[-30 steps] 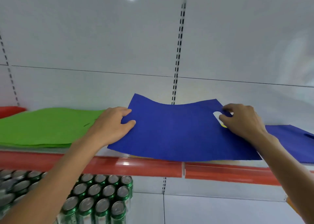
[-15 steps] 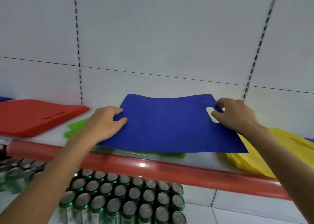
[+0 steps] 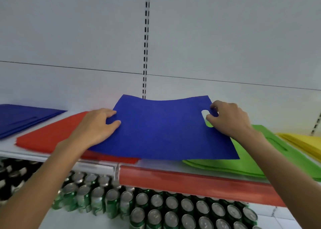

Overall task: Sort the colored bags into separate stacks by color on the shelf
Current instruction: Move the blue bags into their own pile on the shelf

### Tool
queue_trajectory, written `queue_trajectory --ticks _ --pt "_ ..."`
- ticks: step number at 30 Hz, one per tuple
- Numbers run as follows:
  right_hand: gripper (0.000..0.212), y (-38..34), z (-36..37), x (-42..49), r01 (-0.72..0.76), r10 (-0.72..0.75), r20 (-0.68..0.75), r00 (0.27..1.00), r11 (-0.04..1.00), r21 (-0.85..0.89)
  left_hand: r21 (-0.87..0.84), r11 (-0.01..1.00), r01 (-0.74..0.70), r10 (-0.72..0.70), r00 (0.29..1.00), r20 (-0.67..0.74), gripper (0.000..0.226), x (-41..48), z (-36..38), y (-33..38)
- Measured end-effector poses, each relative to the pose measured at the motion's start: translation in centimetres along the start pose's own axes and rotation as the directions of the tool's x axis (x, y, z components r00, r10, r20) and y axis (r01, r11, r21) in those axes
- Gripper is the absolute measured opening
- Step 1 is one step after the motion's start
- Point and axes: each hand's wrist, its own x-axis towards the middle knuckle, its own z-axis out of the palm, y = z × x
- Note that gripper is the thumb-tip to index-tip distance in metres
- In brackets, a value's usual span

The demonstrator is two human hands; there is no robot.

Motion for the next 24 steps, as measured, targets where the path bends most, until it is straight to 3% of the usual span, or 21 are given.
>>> queue_trajectory --ticks 8,12,24 --pt "0.032 -12.3 4.1 1.0 0.100 -0.099 0.036 0.994 0.994 -0.036 -0.021 0.991 0.129 -0.129 0.991 -0.023 0.046 1.0 -4.3 -11.4" --pt "0.029 -19.1 6.3 1.5 0.128 -0.128 0.001 0.992 0.991 -0.041 -0.012 0.992 0.125 -0.125 0.991 -0.045 0.046 2.4 -6.6 -17.7" --pt "0.027 -40.0 15.7 1.1 0.130 -0.130 0.019 0.991 0.991 0.026 0.160 0.974 0.163 -0.175 0.982 0.066 0.047 6.1 -13.6 -38.2"
